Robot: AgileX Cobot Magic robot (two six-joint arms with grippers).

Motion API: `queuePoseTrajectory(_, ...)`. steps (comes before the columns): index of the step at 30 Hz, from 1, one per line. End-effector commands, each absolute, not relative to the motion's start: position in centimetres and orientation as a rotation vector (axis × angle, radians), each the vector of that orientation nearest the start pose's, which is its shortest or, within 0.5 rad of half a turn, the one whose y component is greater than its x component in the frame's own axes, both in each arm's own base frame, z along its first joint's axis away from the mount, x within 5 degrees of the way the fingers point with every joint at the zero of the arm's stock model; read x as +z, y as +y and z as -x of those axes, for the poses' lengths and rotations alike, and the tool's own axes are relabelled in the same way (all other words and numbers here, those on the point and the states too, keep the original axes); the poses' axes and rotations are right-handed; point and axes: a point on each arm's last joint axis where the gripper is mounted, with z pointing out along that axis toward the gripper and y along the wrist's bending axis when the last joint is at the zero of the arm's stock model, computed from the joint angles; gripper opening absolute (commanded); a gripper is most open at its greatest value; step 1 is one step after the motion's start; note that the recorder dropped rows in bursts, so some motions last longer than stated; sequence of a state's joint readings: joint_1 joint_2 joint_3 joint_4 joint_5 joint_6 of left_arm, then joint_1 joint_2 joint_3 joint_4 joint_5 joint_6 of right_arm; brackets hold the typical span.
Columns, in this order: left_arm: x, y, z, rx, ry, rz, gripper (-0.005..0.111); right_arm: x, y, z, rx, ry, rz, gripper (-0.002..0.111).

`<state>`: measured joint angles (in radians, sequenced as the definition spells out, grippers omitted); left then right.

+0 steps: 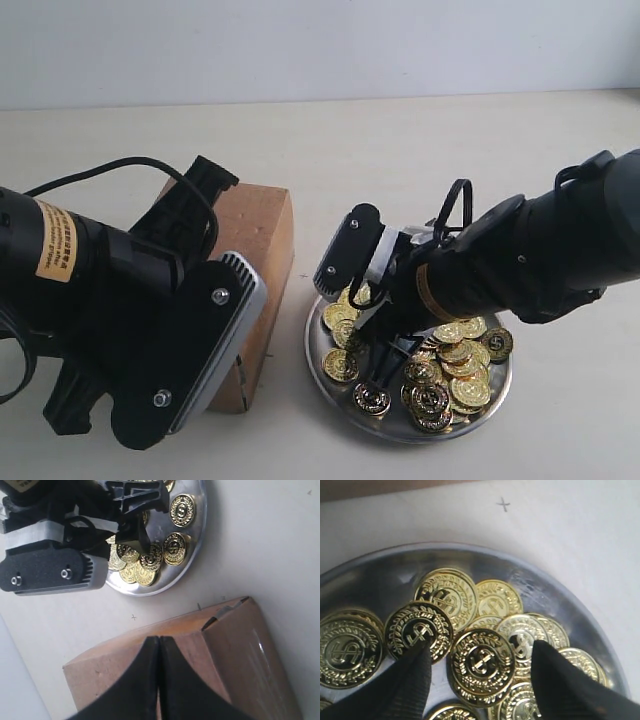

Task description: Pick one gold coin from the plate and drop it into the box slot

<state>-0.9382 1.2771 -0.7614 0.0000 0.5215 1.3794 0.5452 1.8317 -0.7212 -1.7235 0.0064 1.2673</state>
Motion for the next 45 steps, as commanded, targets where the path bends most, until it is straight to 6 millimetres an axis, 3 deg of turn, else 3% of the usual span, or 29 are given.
queuePoseTrajectory(1, 24.7, -19.7, -14.4, 0.161, 1.038, -2.299, 0.000, 10.3, 16.1, -26.3, 0.034, 2.264, 1.280, 0.056)
queuePoseTrajectory(14, 24.7, -19.7, -14.4, 0.161, 1.038, -2.299, 0.000, 9.0, 16.5, -27.1, 0.052, 2.341, 1.196, 0.056)
queuePoseTrajectory(27, 24.7, -19.7, -14.4, 0.157, 1.045, -2.296, 0.000, 11.6, 16.2, -27.4, 0.061, 2.361, 0.954, 0.056)
queuePoseTrajectory(36, 24.7, -19.7, -14.4, 0.153, 1.049, -2.294, 0.000, 11.7, 16.0, -27.5, 0.065, 2.404, 0.851, 0.056)
queuePoseTrajectory(45, 24.7, -19.7, -14.4, 0.153, 1.049, -2.294, 0.000, 11.2, 15.6, -26.9, 0.041, 2.418, 0.884, 0.056)
